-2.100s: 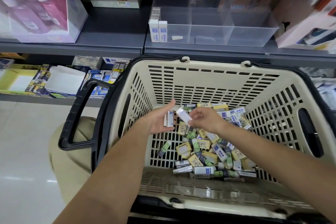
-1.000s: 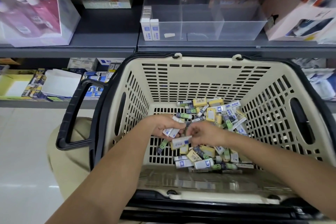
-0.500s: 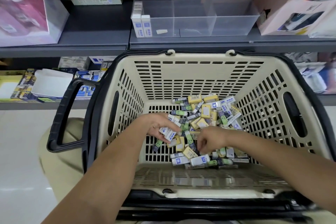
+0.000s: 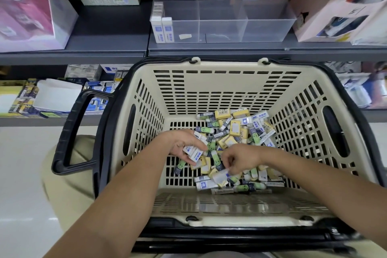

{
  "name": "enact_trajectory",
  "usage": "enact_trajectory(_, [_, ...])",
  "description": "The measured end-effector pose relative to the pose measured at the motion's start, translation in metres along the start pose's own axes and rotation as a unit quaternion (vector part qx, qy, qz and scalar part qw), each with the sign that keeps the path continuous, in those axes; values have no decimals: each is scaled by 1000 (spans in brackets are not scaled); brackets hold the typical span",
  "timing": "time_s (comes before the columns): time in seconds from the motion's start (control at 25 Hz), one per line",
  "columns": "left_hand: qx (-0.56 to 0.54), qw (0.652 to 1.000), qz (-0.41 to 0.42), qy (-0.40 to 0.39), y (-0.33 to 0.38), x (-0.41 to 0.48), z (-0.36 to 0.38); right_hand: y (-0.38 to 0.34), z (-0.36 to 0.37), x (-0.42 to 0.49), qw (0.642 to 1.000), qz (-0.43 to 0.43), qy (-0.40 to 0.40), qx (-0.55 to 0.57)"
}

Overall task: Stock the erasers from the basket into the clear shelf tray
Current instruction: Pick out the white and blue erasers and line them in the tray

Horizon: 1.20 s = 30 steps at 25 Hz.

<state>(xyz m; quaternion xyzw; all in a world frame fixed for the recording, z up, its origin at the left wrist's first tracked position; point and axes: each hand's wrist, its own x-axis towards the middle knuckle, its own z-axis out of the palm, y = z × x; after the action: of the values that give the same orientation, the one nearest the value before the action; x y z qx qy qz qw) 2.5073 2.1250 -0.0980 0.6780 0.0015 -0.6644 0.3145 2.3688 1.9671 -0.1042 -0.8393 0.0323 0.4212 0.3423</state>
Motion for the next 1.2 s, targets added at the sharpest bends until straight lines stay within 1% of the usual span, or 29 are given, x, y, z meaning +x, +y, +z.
enact_trajectory(0.04, [-5,1000,0,-7,1,0,1,-2,-7,-3,998,0,19,68])
enact_trajectory(0.12, [-16,999,8,-26,3,-1,3,-7,-20,-8,978,-11,82,189])
enact_trajectory(0.24, [-51,997,52,-24,8,-3,7,-15,-38,-13,936,-33,182,299])
enact_trajectory(0.32, [-82,992,90,-18,15,-7,9,-16,-48,-17,912,-44,198,356])
enact_trajectory(0.4, [-115,986,125,-7,26,-14,7,-16,-62,-24,895,-73,177,403])
enact_trajectory(0.48, [-151,977,152,10,40,-25,0,-19,-78,-30,887,-97,193,407])
enact_trajectory(0.52, [-164,972,168,16,47,-31,-3,-22,-86,-32,886,-101,223,393])
enact_trajectory(0.6, [-175,964,197,30,63,-44,-9,-32,-101,-34,891,-90,302,327])
enact_trajectory(0.68, [-168,960,218,50,78,-58,-14,-42,-113,-32,891,-90,349,275])
enact_trajectory(0.76, [-168,951,252,61,89,-72,-22,-51,-123,-31,886,-106,351,284])
enact_trajectory(0.92, [-252,925,278,63,100,-94,-38,-75,-150,-31,865,-145,352,326])
enact_trajectory(1.04, [-286,899,326,66,105,-107,-52,-104,-181,-34,861,-176,361,313])
enact_trajectory(1.12, [-294,869,382,109,112,-115,-67,-124,-205,-33,845,-203,391,302])
enact_trajectory(1.2, [-275,835,433,198,120,-118,-84,-140,-231,-23,818,-211,451,287])
